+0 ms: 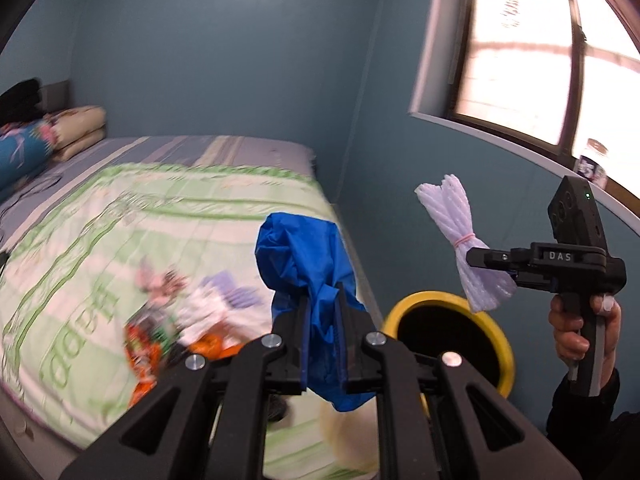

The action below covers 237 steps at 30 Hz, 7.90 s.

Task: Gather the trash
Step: 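Carry the blue bag and lavender net over the yellow-rimmed bin with both tools, then open both tools to drop the blue bag and lavender net into the bin, then grasp the orange wrapper with the left tool while the right tool grasps black bags, then lift the orange wrapper with the left tool while the right tool lifts the black bag toward the bin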

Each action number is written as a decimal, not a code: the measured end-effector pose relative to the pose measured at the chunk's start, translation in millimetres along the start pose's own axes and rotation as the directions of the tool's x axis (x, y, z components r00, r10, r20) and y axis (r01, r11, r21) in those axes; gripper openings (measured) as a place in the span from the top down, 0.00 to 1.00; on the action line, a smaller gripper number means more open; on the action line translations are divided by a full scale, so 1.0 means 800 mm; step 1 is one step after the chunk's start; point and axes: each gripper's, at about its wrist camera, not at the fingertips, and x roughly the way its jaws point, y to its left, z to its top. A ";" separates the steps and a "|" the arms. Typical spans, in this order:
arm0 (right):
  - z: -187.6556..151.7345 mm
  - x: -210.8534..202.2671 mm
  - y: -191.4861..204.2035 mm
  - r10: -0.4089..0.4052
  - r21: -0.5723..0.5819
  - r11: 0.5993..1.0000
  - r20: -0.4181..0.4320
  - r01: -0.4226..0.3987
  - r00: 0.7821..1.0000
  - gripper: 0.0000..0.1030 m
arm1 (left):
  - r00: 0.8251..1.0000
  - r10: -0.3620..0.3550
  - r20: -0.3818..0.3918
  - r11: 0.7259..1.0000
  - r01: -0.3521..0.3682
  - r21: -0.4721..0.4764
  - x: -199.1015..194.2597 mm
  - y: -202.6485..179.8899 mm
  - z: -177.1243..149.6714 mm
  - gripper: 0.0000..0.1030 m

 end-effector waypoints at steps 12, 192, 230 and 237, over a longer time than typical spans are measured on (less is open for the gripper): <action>-0.004 -0.086 -0.046 -0.151 0.048 0.988 0.185 0.145 0.971 0.73 | 0.982 -0.188 -0.024 0.980 0.189 0.058 0.072 -0.104 0.021 0.91; -0.096 0.167 0.138 0.015 -0.384 0.918 -0.206 -0.095 0.978 0.87 | 0.972 0.228 -0.055 0.927 -0.234 -0.293 -0.045 0.198 -0.097 0.69; -0.051 0.022 0.086 -0.009 -0.315 0.949 0.041 0.022 0.999 0.87 | 0.999 0.044 0.000 0.988 -0.044 -0.150 -0.018 0.067 -0.024 0.69; -0.039 -0.017 0.048 -0.078 -0.246 0.964 0.111 0.103 0.991 0.87 | 0.999 -0.034 -0.016 0.997 0.033 -0.065 0.022 0.010 -0.002 0.69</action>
